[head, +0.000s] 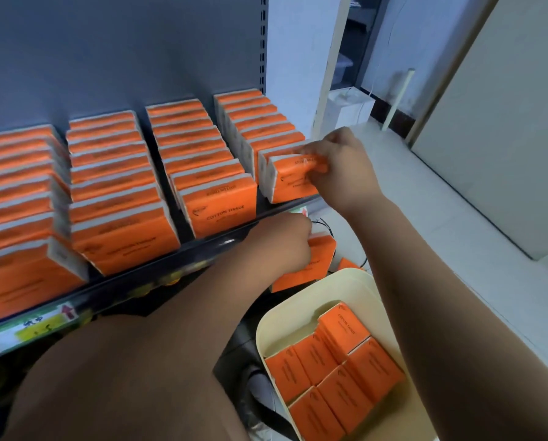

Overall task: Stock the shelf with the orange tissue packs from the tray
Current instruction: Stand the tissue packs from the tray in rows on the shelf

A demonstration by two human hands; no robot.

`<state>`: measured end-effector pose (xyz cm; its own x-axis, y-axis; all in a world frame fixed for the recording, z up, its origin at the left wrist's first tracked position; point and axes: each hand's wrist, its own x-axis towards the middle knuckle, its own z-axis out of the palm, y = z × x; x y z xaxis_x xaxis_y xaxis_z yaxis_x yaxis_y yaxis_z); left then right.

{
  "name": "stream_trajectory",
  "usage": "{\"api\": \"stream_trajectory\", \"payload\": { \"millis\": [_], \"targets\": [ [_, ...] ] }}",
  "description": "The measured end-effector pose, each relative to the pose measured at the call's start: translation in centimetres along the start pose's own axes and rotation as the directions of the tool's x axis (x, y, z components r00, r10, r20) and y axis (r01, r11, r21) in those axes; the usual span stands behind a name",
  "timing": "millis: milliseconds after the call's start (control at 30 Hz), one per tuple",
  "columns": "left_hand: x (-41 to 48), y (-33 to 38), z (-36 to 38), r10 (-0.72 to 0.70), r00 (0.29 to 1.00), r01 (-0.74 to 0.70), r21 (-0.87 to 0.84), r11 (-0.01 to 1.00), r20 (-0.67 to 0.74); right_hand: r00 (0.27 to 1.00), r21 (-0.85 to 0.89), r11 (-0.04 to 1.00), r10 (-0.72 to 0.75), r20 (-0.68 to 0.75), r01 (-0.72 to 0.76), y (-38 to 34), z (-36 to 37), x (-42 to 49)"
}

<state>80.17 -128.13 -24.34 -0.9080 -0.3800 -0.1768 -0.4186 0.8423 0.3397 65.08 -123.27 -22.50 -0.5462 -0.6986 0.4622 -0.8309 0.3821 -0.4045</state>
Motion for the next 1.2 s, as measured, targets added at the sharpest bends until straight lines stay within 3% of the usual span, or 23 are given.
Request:
{"api": "stream_trajectory", "payload": {
  "millis": [367, 533, 733, 900, 1067, 1200],
  "targets": [
    [0.7, 1.2, -1.1, -0.035, 0.999, 0.037, -0.072, 0.997, 0.028, 1.000, -0.081, 0.996, 0.031, 0.002, -0.031, -0.7, 1.0, -0.6],
    [0.6, 0.4, -1.3, -0.102, 0.994, 0.097, -0.130, 0.987, -0.034, 0.999, -0.102, 0.994, 0.030, -0.019, -0.032, -1.0, 0.8, -1.6],
    [0.3, -0.4, -1.7, -0.100, 0.992, 0.084, -0.198, 0.977, -0.076, 0.987, 0.029, 0.997, 0.071, -0.145, -0.067, -2.1, 0.5, -4.8],
    [-0.3, -0.9, -2.5, -0.091, 0.991, 0.050, -0.359, 0.932, -0.097, 0.943, 0.225, 0.943, 0.285, -0.173, -0.244, -3.1, -0.1, -8.4],
    [-2.4, -1.3, -5.0, -0.089, 0.989, 0.004, -0.577, 0.817, -0.118, 0.864, 0.502, 0.758, 0.502, -0.041, -0.416, -5.6, -2.6, -10.1],
    [-5.1, -1.8, -8.0, -0.153, 0.946, -0.069, -0.640, 0.765, -0.284, 0.843, 0.648, 0.629, 0.537, 0.039, -0.430, -7.7, -4.4, -9.6]
  ]
}}
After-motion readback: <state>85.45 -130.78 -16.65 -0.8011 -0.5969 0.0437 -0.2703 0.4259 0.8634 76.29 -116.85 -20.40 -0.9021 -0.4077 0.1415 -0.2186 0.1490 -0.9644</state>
